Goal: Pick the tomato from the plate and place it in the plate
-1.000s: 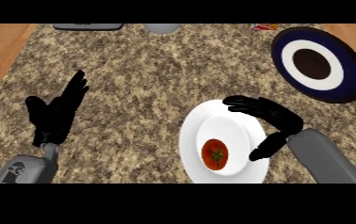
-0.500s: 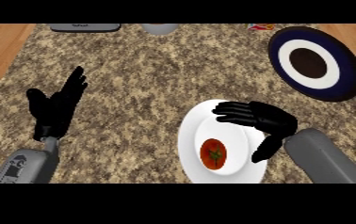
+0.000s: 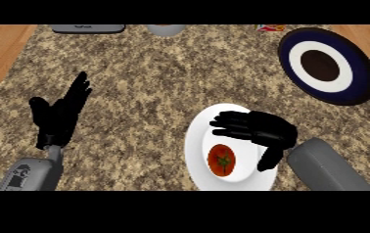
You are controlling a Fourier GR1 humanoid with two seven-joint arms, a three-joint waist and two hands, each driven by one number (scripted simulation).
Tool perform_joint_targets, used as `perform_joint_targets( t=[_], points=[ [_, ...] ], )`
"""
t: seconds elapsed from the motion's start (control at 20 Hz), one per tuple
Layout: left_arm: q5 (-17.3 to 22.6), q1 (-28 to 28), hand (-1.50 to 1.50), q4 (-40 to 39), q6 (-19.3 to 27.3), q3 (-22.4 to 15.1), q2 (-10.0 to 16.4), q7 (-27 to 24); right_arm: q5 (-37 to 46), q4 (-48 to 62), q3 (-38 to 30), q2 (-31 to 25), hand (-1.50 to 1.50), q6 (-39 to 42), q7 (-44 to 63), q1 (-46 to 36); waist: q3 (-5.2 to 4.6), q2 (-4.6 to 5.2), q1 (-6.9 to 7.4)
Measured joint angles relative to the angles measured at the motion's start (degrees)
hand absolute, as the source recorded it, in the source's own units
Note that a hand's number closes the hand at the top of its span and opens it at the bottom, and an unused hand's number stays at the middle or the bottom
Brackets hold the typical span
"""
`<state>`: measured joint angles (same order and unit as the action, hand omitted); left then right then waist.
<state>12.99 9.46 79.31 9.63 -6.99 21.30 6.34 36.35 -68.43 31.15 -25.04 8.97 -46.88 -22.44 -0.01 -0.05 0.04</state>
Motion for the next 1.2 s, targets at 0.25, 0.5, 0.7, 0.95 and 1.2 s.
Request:
perform_joint_targets(
  t=[0.25, 0.5, 0.7, 0.95, 1.2],
  points=[
    [-0.7, -0.9, 0.00, 0.6, -1.5, 1.5, -0.7, 0.6, 5.2, -1.7, 0.1, 2.4, -1.50, 2.0, 3.6, 0.4, 0.01, 0.02, 0.03],
    [-2.6, -0.8, 0.00, 1.9, -1.8, 2.2, -2.1, 2.0, 9.6, -1.9, -0.7, 4.9, -1.50, 2.7, 5.4, 1.3, 0.02, 0.01, 0.06],
    [-3.7, -0.3, 0.00, 1.2, -2.8, 3.5, -3.0, 2.0, 13.7, -0.1, -1.4, 8.2, -1.50, 1.6, 6.2, 1.3, 0.01, 0.04, 0.09],
    [-5.2, 0.0, 0.00, 1.6, -4.0, 5.1, -4.1, 3.1, 18.4, 1.0, -3.1, 10.5, -1.50, 1.3, 5.9, 1.5, -0.10, -0.07, 0.09],
    [-6.2, 1.0, 0.00, 0.5, -5.0, 6.3, -4.8, 3.0, 23.2, 0.4, -2.0, 12.2, 1.50, 2.0, 6.5, 1.6, -0.39, -0.36, 0.01]
  ],
)
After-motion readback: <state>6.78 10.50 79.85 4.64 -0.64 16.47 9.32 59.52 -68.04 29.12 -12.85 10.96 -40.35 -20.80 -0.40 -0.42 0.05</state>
